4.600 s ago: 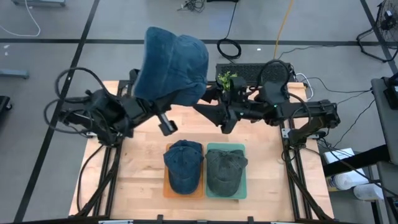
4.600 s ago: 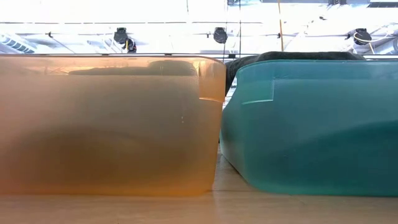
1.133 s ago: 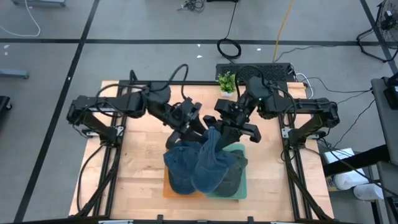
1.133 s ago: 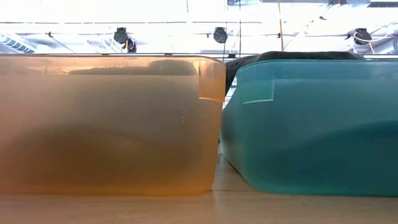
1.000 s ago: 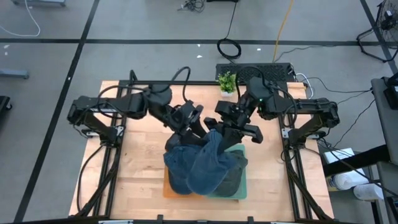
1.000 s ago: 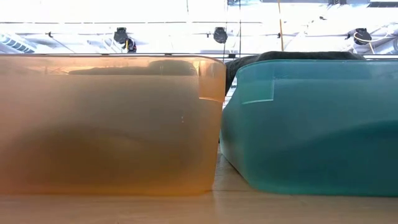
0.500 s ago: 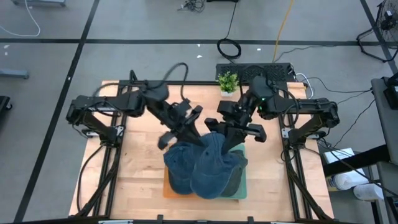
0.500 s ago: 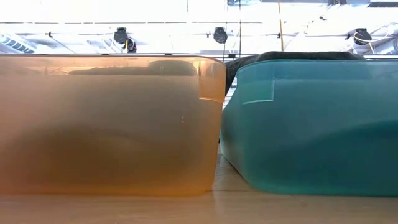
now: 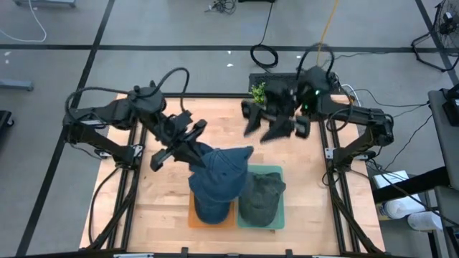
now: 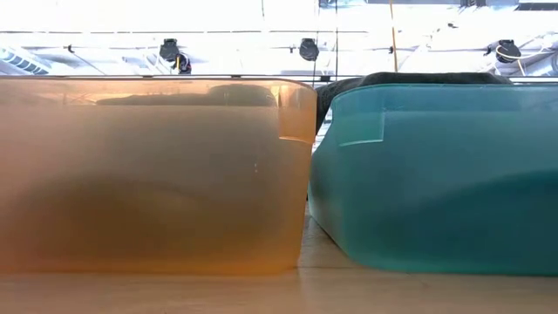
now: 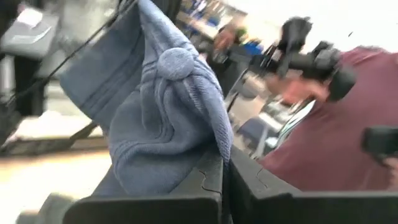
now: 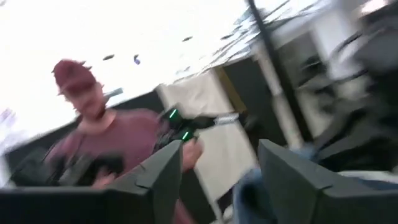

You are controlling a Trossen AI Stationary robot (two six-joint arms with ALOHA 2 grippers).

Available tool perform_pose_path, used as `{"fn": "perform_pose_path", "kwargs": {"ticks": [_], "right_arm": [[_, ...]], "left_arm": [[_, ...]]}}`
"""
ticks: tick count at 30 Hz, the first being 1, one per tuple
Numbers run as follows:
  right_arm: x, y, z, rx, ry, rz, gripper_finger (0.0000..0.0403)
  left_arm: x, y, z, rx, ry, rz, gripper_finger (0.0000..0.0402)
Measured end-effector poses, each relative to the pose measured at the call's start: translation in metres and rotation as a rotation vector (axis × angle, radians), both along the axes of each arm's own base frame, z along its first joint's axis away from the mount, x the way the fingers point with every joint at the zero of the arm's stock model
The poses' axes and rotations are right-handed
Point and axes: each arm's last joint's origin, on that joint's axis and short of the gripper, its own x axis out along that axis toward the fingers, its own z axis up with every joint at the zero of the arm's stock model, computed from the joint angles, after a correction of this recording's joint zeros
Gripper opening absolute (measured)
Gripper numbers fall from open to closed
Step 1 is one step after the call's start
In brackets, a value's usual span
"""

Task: Pick & Place hat
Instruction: Put the blue cap into the orange bin

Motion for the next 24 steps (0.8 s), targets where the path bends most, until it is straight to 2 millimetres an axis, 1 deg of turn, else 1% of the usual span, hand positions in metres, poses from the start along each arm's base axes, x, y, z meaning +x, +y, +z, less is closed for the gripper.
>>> {"fn": "perform_pose_path", "kwargs": {"ticks": [4,6,9,12,15,18,20,24], "right_arm": [[-0.012,-0.025,0.01,0.116,0.026,-0.154,0.0214],[-0.017,-0.036,0.014,0.167,0.004,-0.256,0.0216],[-0.024,-0.046,0.02,0.206,-0.057,-0.398,0.0213],[-0.035,-0.053,0.028,0.203,-0.136,-0.5,0.0208],[-0.042,-0.057,0.033,0.19,-0.212,-0.57,0.0204],[-0.047,-0.06,0.037,0.16,-0.276,-0.601,0.0204],[-0.051,-0.06,0.04,0.144,-0.313,-0.613,0.0206],[-0.055,-0.06,0.042,0.13,-0.341,-0.622,0.021]], "left_arm": [[-0.018,-0.007,-0.005,0.083,0.082,0.07,0.0001],[-0.026,-0.01,-0.01,0.129,0.138,0.121,0.0001],[-0.037,-0.014,-0.014,0.213,0.192,0.217,0.0001],[-0.04,-0.022,-0.017,0.279,0.2,0.299,0.0],[-0.041,-0.03,-0.018,0.323,0.193,0.309,0.0],[-0.042,-0.037,-0.022,0.351,0.19,0.326,0.0],[-0.042,-0.042,-0.03,0.376,0.21,0.334,0.0],[-0.042,-0.056,-0.057,0.391,0.236,0.327,0.0]]}}
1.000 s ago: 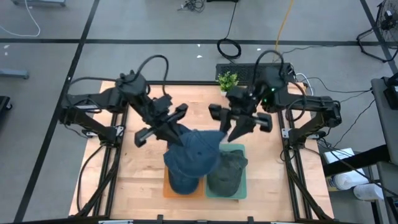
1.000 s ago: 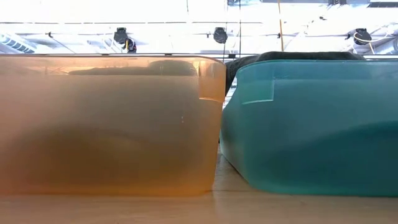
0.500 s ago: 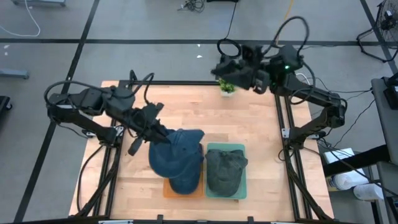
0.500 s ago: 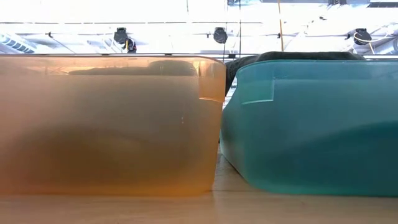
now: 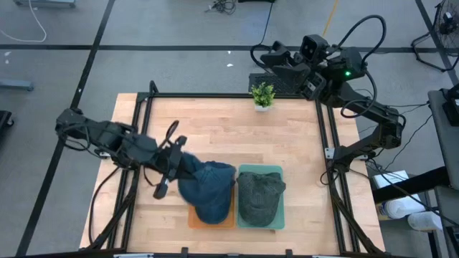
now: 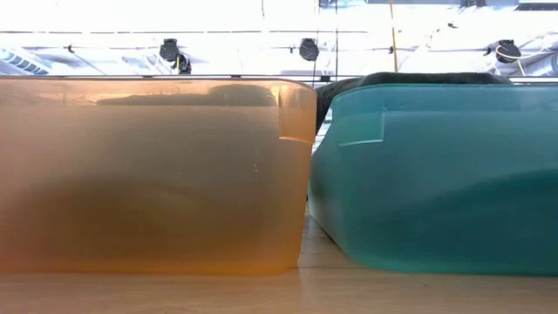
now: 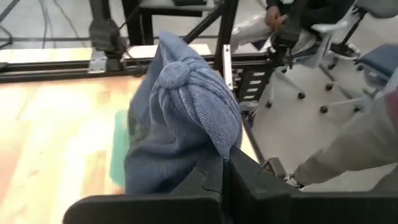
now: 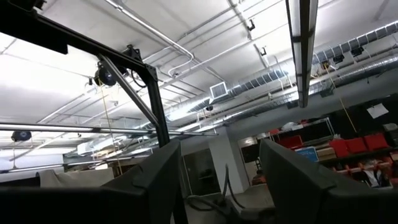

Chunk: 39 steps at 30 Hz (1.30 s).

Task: Pick & Place hat
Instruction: Put the blue cap into the orange bin

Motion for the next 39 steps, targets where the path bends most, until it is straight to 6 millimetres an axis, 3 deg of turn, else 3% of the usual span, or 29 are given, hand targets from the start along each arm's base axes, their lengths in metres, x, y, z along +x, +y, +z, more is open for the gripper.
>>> {"fn": "perform_pose_path", "kwargs": {"ticks": [8,22,39], "right_arm": [[0.0,0.0,0.0,-0.002,0.003,0.002,0.021],[0.0,0.0,0.0,-0.002,0.003,0.002,0.0208],[0.0,0.0,0.0,-0.004,0.004,0.004,0.0207]], "left_arm": [[-0.003,-0.014,-0.041,-0.06,-0.132,0.036,0.0],[-0.008,-0.045,-0.127,-0.138,-0.144,0.226,0.0],[0.01,-0.073,-0.175,-0.091,-0.041,0.235,0.0]]}}
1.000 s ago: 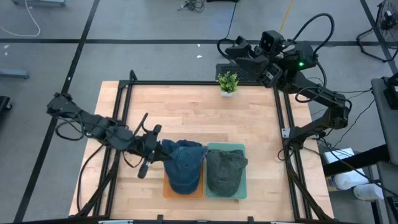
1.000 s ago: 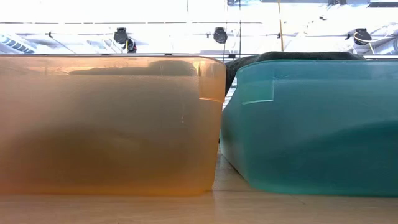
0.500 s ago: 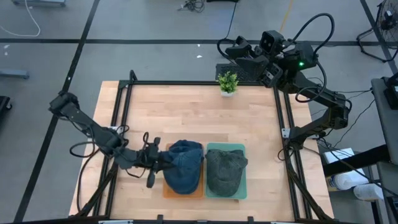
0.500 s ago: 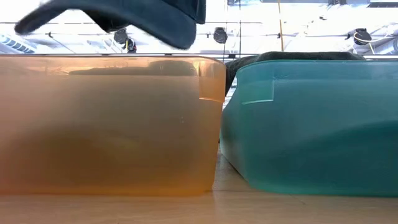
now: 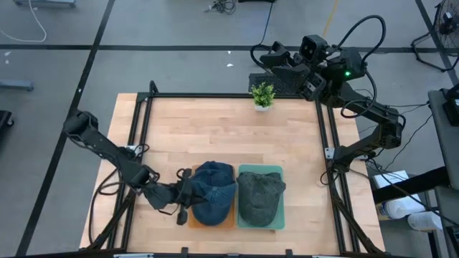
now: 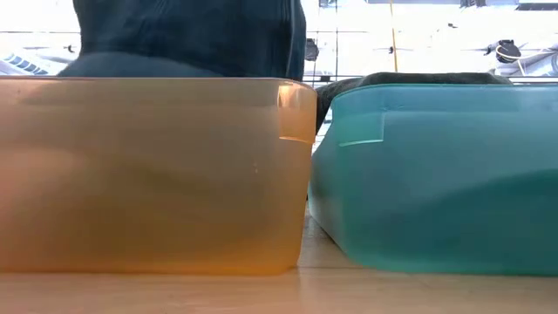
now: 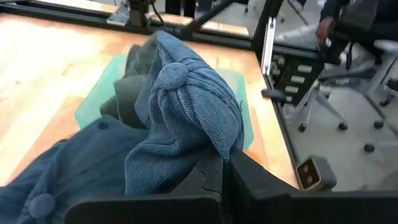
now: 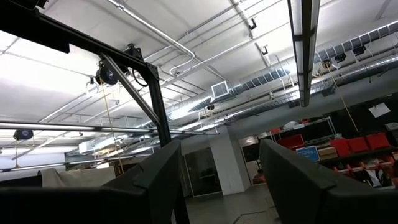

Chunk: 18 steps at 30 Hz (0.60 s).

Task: Pick & Place hat
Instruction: Put the blue cap into the orange bin

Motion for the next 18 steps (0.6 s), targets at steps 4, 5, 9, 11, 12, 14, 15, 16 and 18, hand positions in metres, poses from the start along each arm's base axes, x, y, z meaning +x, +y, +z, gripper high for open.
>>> {"fn": "perform_pose_path", "kwargs": {"ticks": [4,5,9,11,12,14,15,16,18], "right_arm": [[0.0,0.0,0.0,0.0,0.0,0.0,0.0206],[0.0,0.0,0.0,0.0,0.0,0.0,0.0206],[0.0,0.0,0.0,0.0,0.001,0.0,0.0208],[0.0,0.0,0.0,0.0,0.001,0.0,0.0206],[0.0,0.0,0.0,0.0,0.001,0.0,0.0206],[0.0,0.0,0.0,0.0,0.001,0.0,0.0206],[0.0,0.0,0.0,0.0,0.001,0.0,0.0206],[0.0,0.0,0.0,0.0,0.001,0.0,0.0207],[0.0,0.0,0.0,0.0,0.001,0.0,0.0208]], "left_arm": [[0.002,-0.003,-0.014,0.029,0.03,-0.038,0.0],[0.001,-0.002,-0.02,0.019,0.032,-0.039,0.0],[-0.006,0.003,-0.043,-0.029,-0.015,-0.015,0.0],[-0.009,0.006,-0.05,-0.049,-0.059,0.004,0.0],[-0.01,0.008,-0.054,-0.053,-0.066,0.01,0.0],[-0.014,0.011,-0.063,-0.07,-0.051,0.024,0.0],[-0.016,0.013,-0.068,-0.086,-0.038,0.037,0.0],[-0.018,0.015,-0.071,-0.1,-0.027,0.05,0.0],[-0.02,0.017,-0.076,-0.123,-0.016,0.077,0.0]]}}
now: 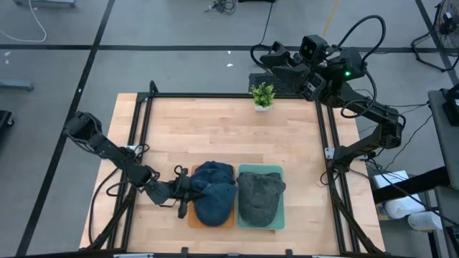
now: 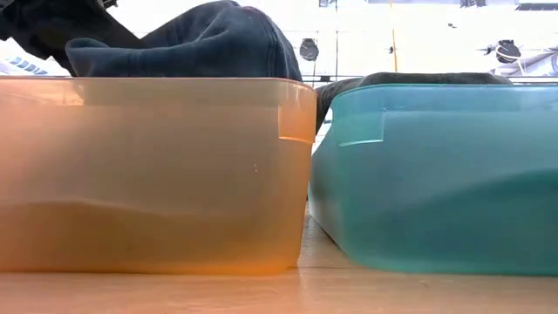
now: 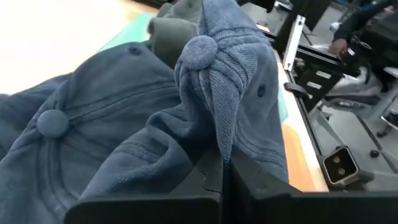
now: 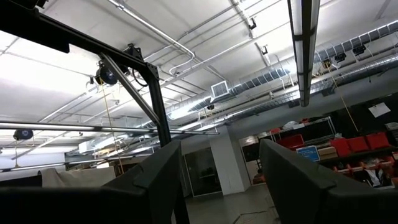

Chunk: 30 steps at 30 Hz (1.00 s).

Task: Pick & Place hat
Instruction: Put the blue cap into the orange bin

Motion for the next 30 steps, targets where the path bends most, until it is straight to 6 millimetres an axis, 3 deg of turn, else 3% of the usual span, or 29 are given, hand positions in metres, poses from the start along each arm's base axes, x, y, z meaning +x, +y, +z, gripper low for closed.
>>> {"fn": "perform_pose_path", "kwargs": {"ticks": [6,12,21,25,30], "right_arm": [[0.0,0.0,0.0,0.0,0.0,0.0,0.0208],[0.0,0.0,0.0,0.002,0.005,0.0,0.0206],[0.0,0.0,-0.001,0.002,0.007,0.0,0.0205],[0.0,0.0,-0.001,0.002,0.007,0.0,0.0208],[0.0,0.0,-0.001,0.002,0.007,0.0,0.0206]], "left_arm": [[-0.001,0.002,-0.002,-0.066,0.013,0.075,0.0],[-0.005,0.009,-0.015,-0.154,0.143,0.175,0.0],[0.001,0.016,-0.014,-0.171,0.156,0.148,0.0004],[0.004,0.02,-0.006,-0.213,0.112,0.136,0.0041],[0.001,0.026,0.01,-0.16,0.051,0.104,0.0118]]}}
